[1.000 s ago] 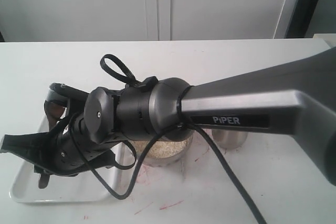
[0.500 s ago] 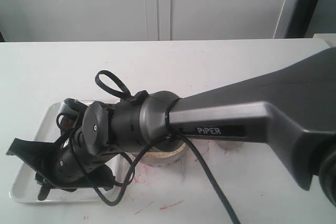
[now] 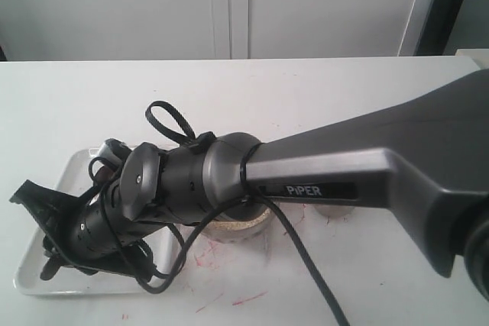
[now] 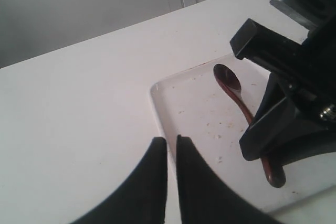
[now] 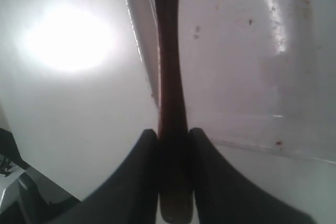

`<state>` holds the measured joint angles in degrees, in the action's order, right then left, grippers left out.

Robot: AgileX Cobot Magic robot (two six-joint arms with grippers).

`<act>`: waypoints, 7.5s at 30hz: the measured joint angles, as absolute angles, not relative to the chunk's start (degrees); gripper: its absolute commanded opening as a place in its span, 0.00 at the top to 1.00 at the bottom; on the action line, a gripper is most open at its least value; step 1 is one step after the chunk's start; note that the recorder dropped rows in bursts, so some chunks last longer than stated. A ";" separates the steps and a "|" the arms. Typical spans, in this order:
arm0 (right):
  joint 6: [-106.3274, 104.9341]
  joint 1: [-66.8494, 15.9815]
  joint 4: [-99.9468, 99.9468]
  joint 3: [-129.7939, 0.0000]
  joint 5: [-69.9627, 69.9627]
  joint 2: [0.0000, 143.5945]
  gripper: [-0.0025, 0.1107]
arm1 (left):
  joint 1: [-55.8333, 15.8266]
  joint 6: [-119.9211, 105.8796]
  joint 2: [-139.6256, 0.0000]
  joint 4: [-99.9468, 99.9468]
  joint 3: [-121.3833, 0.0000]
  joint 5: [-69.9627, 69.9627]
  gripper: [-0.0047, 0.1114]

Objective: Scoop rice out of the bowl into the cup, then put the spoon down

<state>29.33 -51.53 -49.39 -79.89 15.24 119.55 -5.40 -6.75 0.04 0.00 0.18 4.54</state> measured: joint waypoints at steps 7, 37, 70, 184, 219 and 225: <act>33.78 -51.53 -49.61 -79.89 14.42 119.55 0.98 | -5.40 -6.75 0.04 0.00 0.18 4.54 0.84; 36.43 -51.53 -52.59 -80.01 9.98 123.75 0.98 | -5.40 -6.75 0.04 0.00 0.18 4.54 0.84; 35.37 -51.53 -52.73 -80.25 8.99 123.75 0.69 | -5.40 -6.75 0.04 0.00 0.18 4.54 0.84; 30.39 -51.53 22.81 -5.04 3.52 8.83 0.98 | -5.40 -6.75 0.04 0.00 0.18 4.54 0.84; 33.43 -51.53 22.81 -0.30 5.86 8.83 0.98 | -5.40 -6.75 0.04 0.00 0.18 4.54 0.84; 33.43 -51.53 22.81 -0.30 5.86 8.83 0.98 | -5.40 -6.75 0.04 0.00 0.18 4.54 0.84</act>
<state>33.43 -51.53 22.81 -0.30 5.86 8.83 -5.40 -6.75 0.04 0.00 0.18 4.54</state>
